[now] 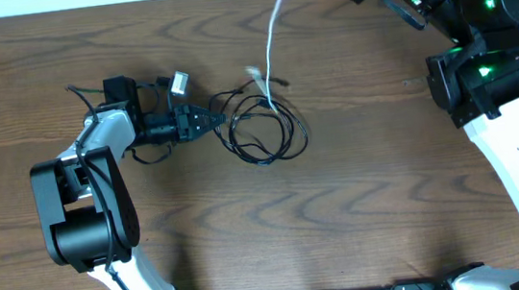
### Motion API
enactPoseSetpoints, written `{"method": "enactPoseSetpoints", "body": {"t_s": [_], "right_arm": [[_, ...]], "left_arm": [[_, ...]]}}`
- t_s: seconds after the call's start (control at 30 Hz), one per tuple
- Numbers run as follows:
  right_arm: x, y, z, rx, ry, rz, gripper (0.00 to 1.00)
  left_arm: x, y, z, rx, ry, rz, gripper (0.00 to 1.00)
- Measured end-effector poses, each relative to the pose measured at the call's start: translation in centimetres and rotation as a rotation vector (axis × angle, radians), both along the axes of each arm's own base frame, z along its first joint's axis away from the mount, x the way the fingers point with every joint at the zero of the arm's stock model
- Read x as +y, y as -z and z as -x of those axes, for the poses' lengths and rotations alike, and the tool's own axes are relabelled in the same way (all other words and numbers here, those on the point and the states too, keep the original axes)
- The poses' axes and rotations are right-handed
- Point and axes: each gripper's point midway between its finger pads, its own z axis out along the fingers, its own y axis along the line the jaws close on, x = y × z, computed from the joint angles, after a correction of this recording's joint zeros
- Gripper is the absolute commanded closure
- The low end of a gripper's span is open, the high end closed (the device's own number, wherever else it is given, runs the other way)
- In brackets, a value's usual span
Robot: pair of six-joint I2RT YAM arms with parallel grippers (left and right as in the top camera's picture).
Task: Untangle cables
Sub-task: 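Lift the white cable high with the right gripper, holding bundle with left, then pull the white cable rightward out of the bundle with the right gripper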
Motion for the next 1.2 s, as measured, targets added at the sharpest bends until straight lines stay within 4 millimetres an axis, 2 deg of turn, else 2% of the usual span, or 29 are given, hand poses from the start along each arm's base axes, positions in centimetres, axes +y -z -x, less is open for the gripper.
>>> {"method": "enactPoseSetpoints", "body": {"t_s": [0.13, 0.27, 0.33, 0.37, 0.4, 0.47, 0.57, 0.73, 0.8, 0.9, 0.93, 1.0, 1.07, 1.2], "right_arm": [[0.0, 1.7, -1.2, 0.096, 0.017, 0.022, 0.99], [0.2, 4.8, -2.6, 0.233, 0.032, 0.074, 0.99], [0.3, 5.6, -2.9, 0.261, 0.036, 0.089, 0.99], [0.3, 5.6, -2.9, 0.260, 0.037, 0.091, 0.99], [0.2, 5.5, -2.8, 0.253, 0.036, 0.089, 0.99], [0.2, 4.9, -2.7, 0.233, 0.034, 0.078, 0.99], [0.2, 3.5, -2.0, 0.209, -0.002, 0.029, 0.99], [1.1, 2.9, -0.8, 0.227, -0.086, -0.008, 0.99], [2.0, 1.7, 0.8, 0.162, -0.151, -0.014, 0.98], [2.5, -2.0, 5.1, -0.034, -0.273, -0.060, 0.99], [2.4, -2.7, 6.0, -0.074, -0.290, -0.068, 0.99], [2.0, -4.4, 8.2, -0.178, -0.321, -0.101, 0.99], [1.2, -5.7, 9.4, -0.249, -0.318, -0.141, 0.99], [-1.2, -8.0, 9.5, -0.282, -0.228, -0.273, 0.99]], "left_arm": [[0.8, 1.8, -0.4, 0.090, -0.056, -0.095, 0.88], [1.6, 3.2, -0.6, 0.160, -0.106, -0.173, 0.83], [2.0, 3.8, -0.7, 0.190, -0.131, -0.213, 0.62], [2.3, 4.2, -0.7, 0.215, -0.148, -0.231, 0.56], [2.5, 4.5, -0.8, 0.225, -0.158, -0.249, 0.46], [2.7, 4.8, -0.8, 0.246, -0.175, -0.268, 0.36], [3.0, 5.2, -0.8, 0.268, -0.194, -0.290, 0.36], [3.2, 5.3, -0.8, 0.269, -0.198, -0.300, 0.35], [3.2, 5.4, -0.8, 0.269, -0.199, -0.303, 0.35], [3.2, 5.4, -0.8, 0.270, -0.199, -0.305, 0.35], [3.2, 5.4, -0.8, 0.270, -0.200, -0.306, 0.35], [3.2, 5.4, -0.8, 0.269, -0.200, -0.307, 0.35], [3.3, 5.4, -0.8, 0.269, -0.200, -0.307, 0.35], [3.3, 5.4, -0.8, 0.270, -0.200, -0.308, 0.35]]}}
